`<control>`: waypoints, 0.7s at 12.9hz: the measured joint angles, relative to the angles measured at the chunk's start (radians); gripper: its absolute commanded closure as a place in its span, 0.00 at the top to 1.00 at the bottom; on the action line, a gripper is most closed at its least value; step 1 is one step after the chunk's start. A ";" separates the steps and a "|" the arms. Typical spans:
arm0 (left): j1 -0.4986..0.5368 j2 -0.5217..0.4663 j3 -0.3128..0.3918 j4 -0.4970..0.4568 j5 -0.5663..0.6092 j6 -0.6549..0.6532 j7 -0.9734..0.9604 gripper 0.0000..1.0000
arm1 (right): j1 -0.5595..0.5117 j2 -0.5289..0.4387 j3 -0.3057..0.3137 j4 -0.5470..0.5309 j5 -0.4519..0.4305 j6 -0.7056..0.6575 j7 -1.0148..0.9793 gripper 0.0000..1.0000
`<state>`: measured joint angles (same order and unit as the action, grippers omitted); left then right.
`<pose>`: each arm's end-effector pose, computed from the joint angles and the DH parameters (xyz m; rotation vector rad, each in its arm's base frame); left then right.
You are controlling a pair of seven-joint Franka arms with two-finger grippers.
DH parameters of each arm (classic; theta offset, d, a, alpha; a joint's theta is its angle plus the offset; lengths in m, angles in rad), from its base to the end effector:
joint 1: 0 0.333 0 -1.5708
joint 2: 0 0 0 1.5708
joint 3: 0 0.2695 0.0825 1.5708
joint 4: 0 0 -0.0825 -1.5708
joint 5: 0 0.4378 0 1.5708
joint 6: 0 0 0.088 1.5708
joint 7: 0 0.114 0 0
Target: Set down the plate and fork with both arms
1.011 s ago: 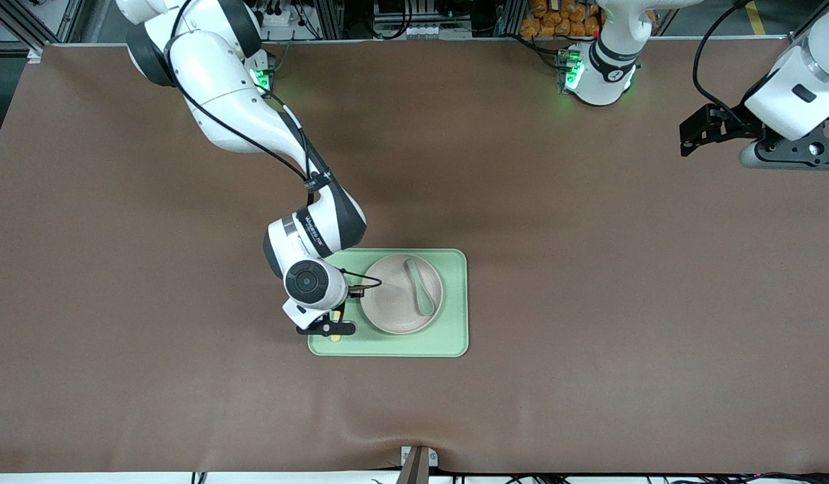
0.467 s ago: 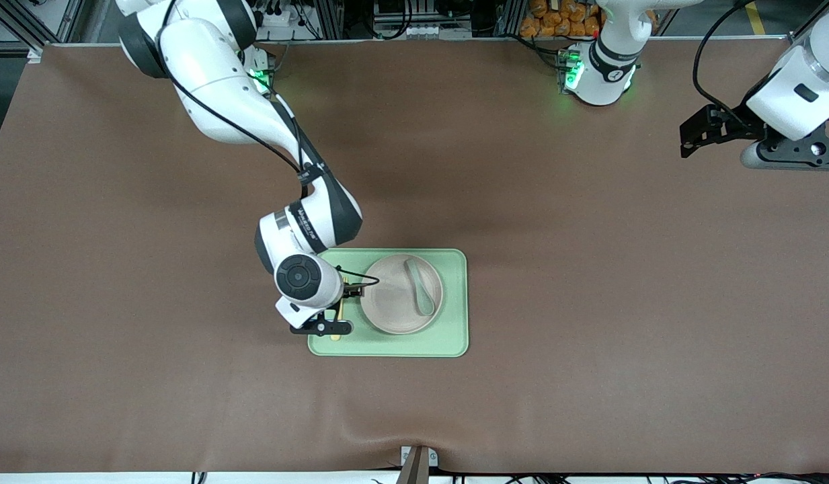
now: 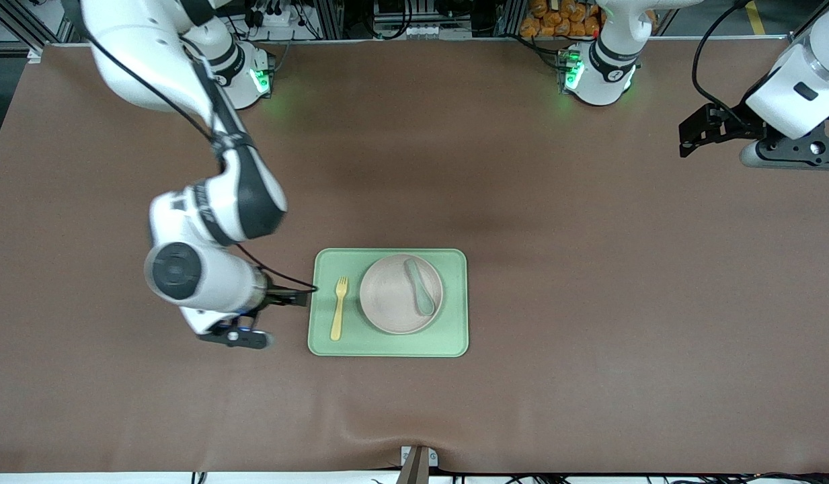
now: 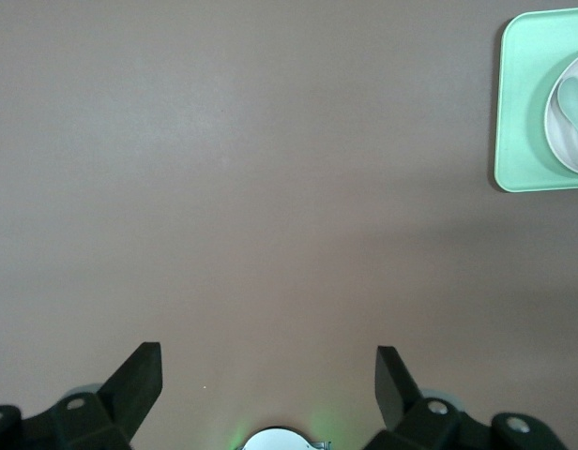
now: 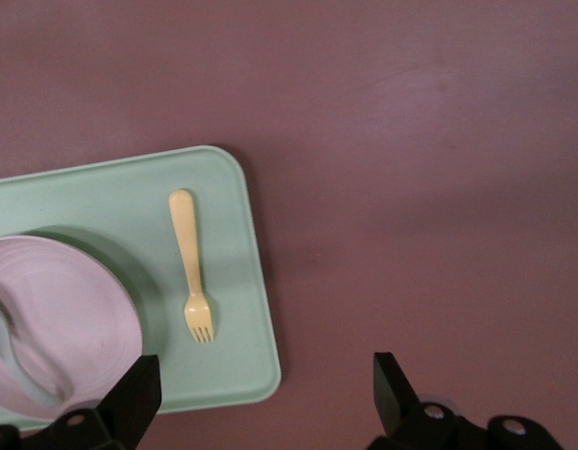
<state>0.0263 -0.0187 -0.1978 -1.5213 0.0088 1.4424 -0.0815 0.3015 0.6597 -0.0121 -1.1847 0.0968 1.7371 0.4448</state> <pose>0.5811 -0.1005 0.5968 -3.1172 0.1388 0.0913 0.7151 0.2248 0.3342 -3.0805 0.2693 0.2033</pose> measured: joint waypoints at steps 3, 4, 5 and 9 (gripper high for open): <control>0.000 0.000 0.000 0.001 0.000 0.000 0.007 1.00 | -0.149 -0.080 0.130 0.000 -0.001 -0.112 -0.001 1.00; 0.000 0.000 0.000 0.001 0.000 0.000 0.008 1.00 | -0.175 -0.104 0.150 0.000 -0.001 -0.135 -0.002 1.00; 0.000 0.000 0.000 0.001 0.000 0.000 0.008 1.00 | -0.195 -0.131 0.158 0.000 -0.002 -0.158 -0.009 1.00; 0.000 0.000 0.000 0.001 0.000 0.000 0.020 1.00 | -0.276 -0.251 0.167 0.000 -0.002 -0.273 -0.069 1.00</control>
<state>0.0264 -0.0188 -0.1980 -1.5199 0.0085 1.4425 -0.0616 0.0251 0.4091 0.1549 -1.1845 0.0952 1.4644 0.3762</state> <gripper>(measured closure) 0.000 0.000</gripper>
